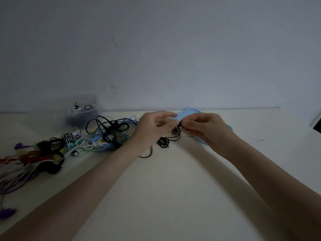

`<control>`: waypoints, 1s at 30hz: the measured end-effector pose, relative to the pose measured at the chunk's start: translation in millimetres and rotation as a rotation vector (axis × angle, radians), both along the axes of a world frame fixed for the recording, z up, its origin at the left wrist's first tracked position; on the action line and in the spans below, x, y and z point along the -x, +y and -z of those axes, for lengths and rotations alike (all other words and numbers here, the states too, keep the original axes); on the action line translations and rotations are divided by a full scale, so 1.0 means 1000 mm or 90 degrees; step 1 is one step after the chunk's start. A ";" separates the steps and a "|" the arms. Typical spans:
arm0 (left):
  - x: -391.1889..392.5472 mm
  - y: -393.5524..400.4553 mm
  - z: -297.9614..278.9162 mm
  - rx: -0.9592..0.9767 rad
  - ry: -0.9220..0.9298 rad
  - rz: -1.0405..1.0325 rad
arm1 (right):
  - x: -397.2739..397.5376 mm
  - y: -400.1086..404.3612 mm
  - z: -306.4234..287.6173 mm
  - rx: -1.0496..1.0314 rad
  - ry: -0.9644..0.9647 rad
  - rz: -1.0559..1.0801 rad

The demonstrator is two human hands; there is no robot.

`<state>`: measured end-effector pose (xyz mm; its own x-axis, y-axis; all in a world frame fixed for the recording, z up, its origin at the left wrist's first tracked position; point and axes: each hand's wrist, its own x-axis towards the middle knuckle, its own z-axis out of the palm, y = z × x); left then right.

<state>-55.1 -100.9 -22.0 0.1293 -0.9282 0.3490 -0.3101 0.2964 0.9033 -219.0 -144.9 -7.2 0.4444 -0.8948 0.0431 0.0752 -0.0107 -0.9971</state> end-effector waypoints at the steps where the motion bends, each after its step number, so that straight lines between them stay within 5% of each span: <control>1: -0.006 -0.001 -0.004 -0.011 -0.033 -0.021 | 0.001 0.000 -0.001 -0.009 -0.009 0.006; 8: -0.035 0.011 -0.013 -0.175 -0.552 -0.009 | 0.006 -0.001 -0.006 -0.017 0.046 -0.006; 13: -0.029 0.010 -0.011 -0.143 -0.717 0.007 | 0.004 0.000 -0.003 0.142 0.309 -0.021; 18: -0.021 0.011 -0.013 -0.092 -0.712 -0.011 | -0.007 0.006 0.001 0.366 0.481 -0.034; 27: -0.022 0.027 -0.020 -0.128 -0.587 -0.018 | -0.005 0.008 0.016 0.450 0.479 -0.085; 30: -0.021 0.028 -0.017 -0.119 -0.489 -0.035 | -0.005 0.007 0.020 0.406 0.387 -0.043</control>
